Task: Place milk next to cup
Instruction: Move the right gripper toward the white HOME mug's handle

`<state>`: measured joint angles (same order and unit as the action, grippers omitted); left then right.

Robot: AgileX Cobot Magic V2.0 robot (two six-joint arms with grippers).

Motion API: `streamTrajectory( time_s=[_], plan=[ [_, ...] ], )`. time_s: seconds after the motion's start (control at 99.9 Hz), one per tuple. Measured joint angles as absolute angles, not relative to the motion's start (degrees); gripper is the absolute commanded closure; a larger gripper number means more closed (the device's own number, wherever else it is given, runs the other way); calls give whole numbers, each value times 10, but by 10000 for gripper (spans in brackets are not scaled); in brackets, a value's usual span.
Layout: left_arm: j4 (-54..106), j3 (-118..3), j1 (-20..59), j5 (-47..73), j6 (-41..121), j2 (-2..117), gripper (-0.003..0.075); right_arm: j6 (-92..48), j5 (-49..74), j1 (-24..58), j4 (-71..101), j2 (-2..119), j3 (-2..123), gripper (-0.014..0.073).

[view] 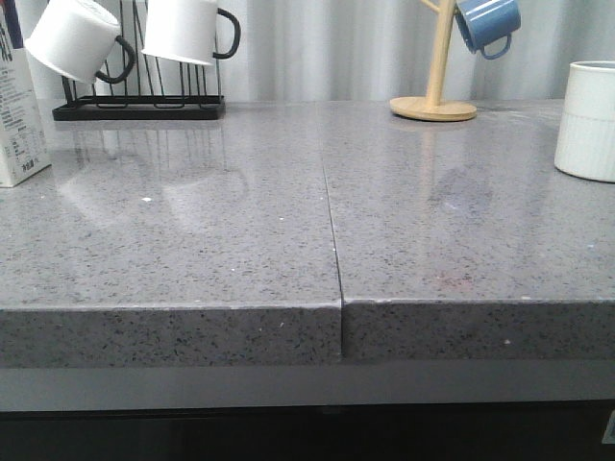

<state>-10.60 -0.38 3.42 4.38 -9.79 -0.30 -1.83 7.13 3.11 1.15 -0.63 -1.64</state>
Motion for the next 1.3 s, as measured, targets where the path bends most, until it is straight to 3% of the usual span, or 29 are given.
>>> streamTrajectory(
  time_s=[0.37,0.591,0.891,1.162,1.232,1.302],
  plan=[
    [-106,-4,34,44,-98,-3,741,-17,64,31,13,-6,-16,715],
    [-106,-4,34,44,-98,-3,741,-17,105,31,14,-1,53,715],
    [-106,-4,34,44,-98,-3,741,-17,167,31,15,165,177,715],
    [-106,-4,34,44,-98,-3,741,-17,135,31,24,294,213,711],
    [-106,-4,34,44,-98,-3,741,-17,119,31,26,313,213,679],
    [-106,-4,34,44,-98,-3,741,-17,110,31,27,326,213,593]
  ],
)
